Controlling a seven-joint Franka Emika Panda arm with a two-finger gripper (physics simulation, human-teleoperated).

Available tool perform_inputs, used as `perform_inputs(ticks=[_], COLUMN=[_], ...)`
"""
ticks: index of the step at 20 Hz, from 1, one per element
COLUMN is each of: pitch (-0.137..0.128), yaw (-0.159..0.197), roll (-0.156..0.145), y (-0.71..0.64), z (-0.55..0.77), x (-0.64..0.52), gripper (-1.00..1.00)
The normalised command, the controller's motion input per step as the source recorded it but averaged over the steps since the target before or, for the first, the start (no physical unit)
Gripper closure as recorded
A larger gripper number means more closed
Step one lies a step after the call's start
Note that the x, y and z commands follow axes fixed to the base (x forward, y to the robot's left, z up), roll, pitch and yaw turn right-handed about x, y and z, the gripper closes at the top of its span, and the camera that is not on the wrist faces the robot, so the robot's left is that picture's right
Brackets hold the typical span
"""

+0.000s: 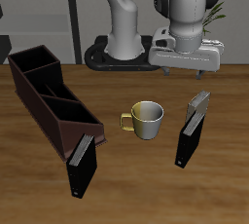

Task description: Place the yellow book into the right desk caddy's back compartment

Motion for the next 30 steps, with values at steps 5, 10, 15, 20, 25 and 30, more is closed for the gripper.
perform_inputs(ticks=[5,10,15,20,25,30], pitch=[0.001,-0.085,-0.036,-0.052,-0.021,-0.04], yaw=[-0.043,-0.025,-0.04,-0.02,-0.007,0.002], roll=[0.036,0.007,-0.019,-0.011,-0.021,-0.018], y=[0.22,0.09,0.27,0.19,0.13,0.02], z=[-0.2,-0.09,-0.2,-0.19,-0.19,-0.1], x=[-0.03,-0.04,-0.02,-0.02,-0.01,0.0], gripper=[-1.0,-1.0,-1.0,-1.0,-1.0,-1.0])
